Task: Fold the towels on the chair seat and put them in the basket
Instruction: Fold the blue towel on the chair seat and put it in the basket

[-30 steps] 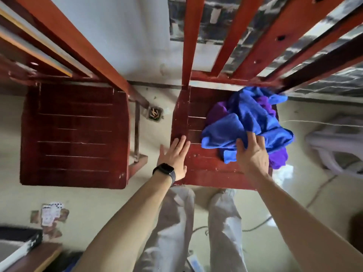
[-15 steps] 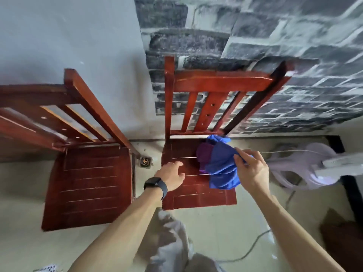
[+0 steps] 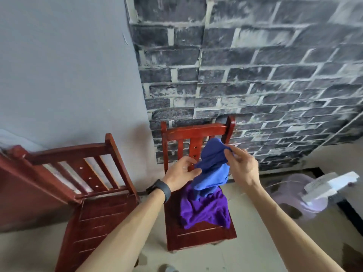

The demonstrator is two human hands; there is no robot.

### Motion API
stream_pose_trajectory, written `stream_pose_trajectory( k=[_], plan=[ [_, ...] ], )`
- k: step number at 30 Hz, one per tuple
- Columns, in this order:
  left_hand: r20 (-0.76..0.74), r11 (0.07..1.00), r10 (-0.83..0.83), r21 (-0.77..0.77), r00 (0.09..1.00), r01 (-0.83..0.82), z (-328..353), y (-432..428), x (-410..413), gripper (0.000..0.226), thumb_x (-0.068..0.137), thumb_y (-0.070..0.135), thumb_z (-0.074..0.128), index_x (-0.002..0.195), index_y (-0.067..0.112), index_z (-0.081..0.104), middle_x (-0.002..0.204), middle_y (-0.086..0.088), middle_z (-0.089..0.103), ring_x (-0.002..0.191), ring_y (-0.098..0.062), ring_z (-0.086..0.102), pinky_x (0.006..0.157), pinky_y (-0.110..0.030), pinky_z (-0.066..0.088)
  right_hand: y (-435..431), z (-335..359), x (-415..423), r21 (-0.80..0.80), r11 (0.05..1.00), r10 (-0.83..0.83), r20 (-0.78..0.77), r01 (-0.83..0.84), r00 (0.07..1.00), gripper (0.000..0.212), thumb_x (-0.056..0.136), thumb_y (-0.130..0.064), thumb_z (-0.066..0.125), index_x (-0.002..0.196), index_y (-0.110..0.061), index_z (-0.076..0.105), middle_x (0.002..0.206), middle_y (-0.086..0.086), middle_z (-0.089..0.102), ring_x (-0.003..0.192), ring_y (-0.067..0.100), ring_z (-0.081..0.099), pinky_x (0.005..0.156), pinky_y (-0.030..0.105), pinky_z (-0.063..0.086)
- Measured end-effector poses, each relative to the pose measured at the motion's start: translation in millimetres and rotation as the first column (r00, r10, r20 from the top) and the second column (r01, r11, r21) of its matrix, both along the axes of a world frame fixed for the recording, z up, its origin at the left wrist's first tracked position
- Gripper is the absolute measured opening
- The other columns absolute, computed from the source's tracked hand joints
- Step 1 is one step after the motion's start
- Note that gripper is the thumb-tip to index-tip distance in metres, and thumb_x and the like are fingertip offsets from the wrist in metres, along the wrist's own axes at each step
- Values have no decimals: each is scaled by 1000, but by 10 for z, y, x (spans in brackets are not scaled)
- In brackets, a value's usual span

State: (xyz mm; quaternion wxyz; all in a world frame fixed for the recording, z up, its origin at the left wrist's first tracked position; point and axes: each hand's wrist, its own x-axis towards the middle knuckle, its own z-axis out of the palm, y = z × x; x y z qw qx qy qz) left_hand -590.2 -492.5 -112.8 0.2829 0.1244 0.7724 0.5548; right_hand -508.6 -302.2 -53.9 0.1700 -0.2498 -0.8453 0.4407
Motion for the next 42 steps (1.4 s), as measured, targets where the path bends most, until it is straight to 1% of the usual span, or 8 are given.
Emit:
stream_pose_trajectory(
  k=[4, 11, 16, 22, 25, 29, 35, 42],
  plan=[
    [-256, 971, -145, -223, 956, 87, 398, -150, 208, 79, 72, 42, 83, 140, 34, 44, 131, 14, 51, 118, -7, 50, 95, -22, 40, -75, 218, 271, -177, 984, 12, -60, -22, 998, 33, 88, -45, 64, 117, -33, 73, 92, -8, 76, 87, 11, 73, 87, 43, 58],
    [-359, 938, -207, -336, 910, 81, 694, -540, 748, 16, 87, 34, 68, 95, 21, 66, 87, 3, 72, 81, -14, 67, 76, -35, 53, -436, 405, 617, -202, 971, 99, -148, -128, 984, 21, 91, -36, 66, 88, -56, 70, 86, -11, 75, 87, 13, 73, 84, 47, 60],
    [-216, 987, 113, -86, 970, -135, 1160, -1080, 662, 18, 92, 22, 66, 101, 7, 66, 78, -5, 72, 59, -19, 70, 54, -20, 48, -644, 311, 772, -212, 953, 226, 13, -218, 974, 74, 81, -31, 80, 146, -23, 47, 130, -12, 51, 114, 3, 54, 102, 23, 40],
    [-250, 986, 104, -102, 963, -133, 1625, -1429, 546, 13, 90, 29, 69, 85, 17, 71, 72, 2, 71, 60, -15, 69, 60, -24, 53, -1544, 40, 1129, -114, 885, 465, 155, -452, 872, 91, 66, -62, 81, 144, -32, 44, 135, -17, 49, 117, 1, 53, 99, 22, 45],
    [-200, 986, 151, -45, 968, -163, 1824, -1564, 520, 20, 89, 33, 68, 93, 13, 71, 76, 0, 70, 62, -17, 68, 71, -34, 56, -2056, -91, 1101, -27, 883, 466, 175, -469, 867, 72, 67, -74, 71, 128, -40, 54, 120, -25, 54, 102, -5, 57, 89, 22, 49],
    [-186, 990, 124, -49, 975, -135, 1964, -1944, 432, 24, 88, 33, 71, 102, 13, 70, 86, -5, 72, 71, -20, 71, 75, -37, 55, -2498, -76, 821, 41, 953, 300, -18, -299, 954, 17, 92, -47, 63, 90, -32, 69, 87, -16, 67, 70, -2, 60, 72, 30, 51],
    [-79, 972, 217, 108, 973, -208, 2117, -2432, 342, 27, 92, 23, 66, 111, 4, 68, 97, -13, 71, 84, -26, 69, 88, -41, 57, -2962, 297, 544, 5, 922, 388, -19, -388, 922, 39, 83, -69, 60, 108, -38, 63, 103, -24, 63, 81, -1, 65, 71, 20, 50],
    [-150, 984, 160, 96, 976, -147, 2281, -2983, 234, 21, 90, 19, 70, 107, 9, 72, 103, -10, 74, 92, -17, 70, 86, -32, 57, -2881, 558, 232, 153, 955, 254, 21, -254, 967, 13, 93, -34, 59, 104, -34, 67, 86, -10, 70, 86, 22, 67, 68, 31, 46]
  ],
)
